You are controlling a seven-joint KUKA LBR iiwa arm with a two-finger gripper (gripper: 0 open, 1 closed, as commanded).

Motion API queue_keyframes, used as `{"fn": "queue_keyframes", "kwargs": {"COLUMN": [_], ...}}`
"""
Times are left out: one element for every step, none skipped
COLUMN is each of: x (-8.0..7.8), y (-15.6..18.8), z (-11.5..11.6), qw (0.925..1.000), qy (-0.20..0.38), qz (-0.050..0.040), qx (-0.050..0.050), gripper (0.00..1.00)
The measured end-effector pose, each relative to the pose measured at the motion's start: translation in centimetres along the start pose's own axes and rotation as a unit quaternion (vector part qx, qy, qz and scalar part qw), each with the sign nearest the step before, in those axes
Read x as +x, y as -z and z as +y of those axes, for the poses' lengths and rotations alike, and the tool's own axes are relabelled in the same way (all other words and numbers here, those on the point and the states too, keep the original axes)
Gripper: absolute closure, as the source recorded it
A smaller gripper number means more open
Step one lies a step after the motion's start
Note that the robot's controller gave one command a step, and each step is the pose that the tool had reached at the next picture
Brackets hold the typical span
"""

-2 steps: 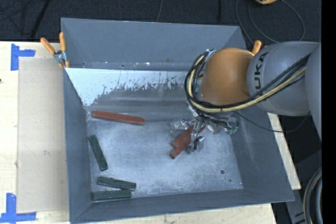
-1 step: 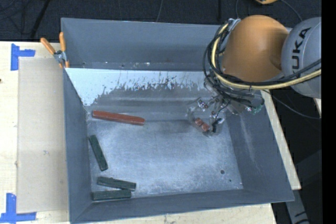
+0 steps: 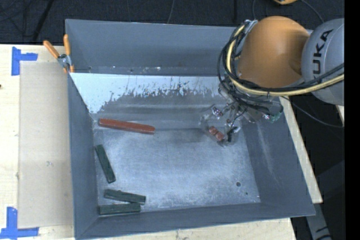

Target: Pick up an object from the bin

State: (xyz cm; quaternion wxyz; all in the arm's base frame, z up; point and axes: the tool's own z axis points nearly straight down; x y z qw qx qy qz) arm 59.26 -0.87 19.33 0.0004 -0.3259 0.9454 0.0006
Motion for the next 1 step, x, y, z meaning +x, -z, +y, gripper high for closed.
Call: {"fn": "queue_keyframes", "kwargs": {"x": [1.49], "y": [4.25], "z": [-1.48], "qw": [1.0000], "qy": [-0.001], "qz": [0.0014], "qx": [-0.002], "gripper": [1.00]}}
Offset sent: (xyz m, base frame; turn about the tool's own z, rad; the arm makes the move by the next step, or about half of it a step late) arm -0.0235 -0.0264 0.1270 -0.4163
